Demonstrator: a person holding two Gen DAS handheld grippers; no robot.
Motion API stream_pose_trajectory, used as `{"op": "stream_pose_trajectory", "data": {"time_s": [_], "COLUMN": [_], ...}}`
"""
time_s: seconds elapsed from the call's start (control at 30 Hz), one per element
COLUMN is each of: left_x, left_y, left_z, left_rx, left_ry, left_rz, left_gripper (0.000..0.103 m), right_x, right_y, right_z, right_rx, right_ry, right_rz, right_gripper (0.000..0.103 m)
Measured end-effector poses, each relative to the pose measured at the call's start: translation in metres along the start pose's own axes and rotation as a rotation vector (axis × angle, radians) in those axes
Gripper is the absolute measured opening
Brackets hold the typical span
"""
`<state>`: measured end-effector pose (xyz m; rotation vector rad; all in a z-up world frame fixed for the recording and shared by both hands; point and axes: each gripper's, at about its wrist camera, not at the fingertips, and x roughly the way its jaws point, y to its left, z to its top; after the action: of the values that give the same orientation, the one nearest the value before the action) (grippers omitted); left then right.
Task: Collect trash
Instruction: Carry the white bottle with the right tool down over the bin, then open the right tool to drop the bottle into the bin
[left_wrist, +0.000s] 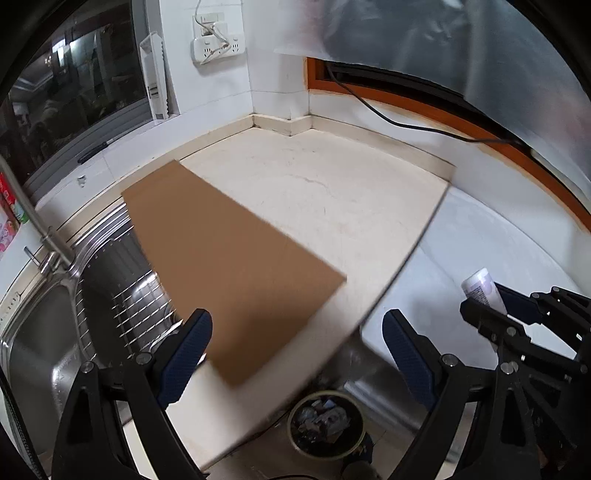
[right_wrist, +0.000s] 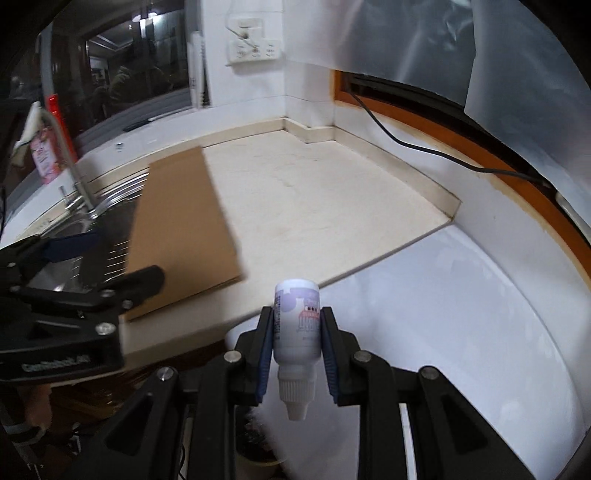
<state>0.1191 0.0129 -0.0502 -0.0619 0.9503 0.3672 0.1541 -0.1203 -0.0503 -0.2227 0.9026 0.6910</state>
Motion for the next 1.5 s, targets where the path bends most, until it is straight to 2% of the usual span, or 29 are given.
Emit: {"op": "stream_pose_trajectory", "data": {"time_s": [0.27, 0.53, 0.7, 1.0, 1.2, 1.33, 1.37, 1.4, 1.47, 1.5], "left_x": [-0.035, -0.024, 0.011, 0.102, 0.150, 0.165, 0.166, 0.168, 0.169, 0.169], "left_y": [0.010, 0.013, 0.007, -0.002, 0.002, 0.006, 0.006, 0.006, 0.006, 0.006], "left_z": [-0.071, -0.132, -0.169, -0.230, -0.253, -0.257, -0.257, -0.257, -0.255, -0.254], "left_rx": [0.046, 0.062, 0.080, 0.075, 0.070, 0.059, 0.057, 0.056, 0.056, 0.055], "left_ry": [0.019, 0.103, 0.166, 0.250, 0.304, 0.329, 0.332, 0.335, 0.338, 0.340], "left_rz": [-0.042, -0.049, -0.026, 0.042, 0.044, 0.034, 0.033, 0.031, 0.027, 0.023], "left_gripper": [0.092, 0.092, 0.092, 0.092, 0.092, 0.092, 0.092, 0.092, 0.092, 0.092], "right_x": [-0.038, -0.037, -0.002, 0.098, 0.158, 0.176, 0.179, 0.181, 0.182, 0.181], "right_y": [0.054, 0.070, 0.066, 0.058, 0.058, 0.055, 0.056, 0.055, 0.056, 0.056], "right_z": [-0.062, -0.120, -0.157, -0.223, -0.257, -0.263, -0.263, -0.263, -0.260, -0.258], "right_rx": [0.030, 0.104, 0.148, 0.160, 0.168, 0.185, 0.184, 0.182, 0.181, 0.176], "right_ry": [0.031, 0.097, 0.165, 0.273, 0.354, 0.358, 0.362, 0.366, 0.365, 0.359], "right_rz": [0.019, 0.068, 0.086, 0.103, 0.130, 0.157, 0.164, 0.165, 0.163, 0.158], "right_gripper": [0.024, 0.024, 0.025, 0.025, 0.025, 0.025, 0.030, 0.041, 0.050, 0.050]}}
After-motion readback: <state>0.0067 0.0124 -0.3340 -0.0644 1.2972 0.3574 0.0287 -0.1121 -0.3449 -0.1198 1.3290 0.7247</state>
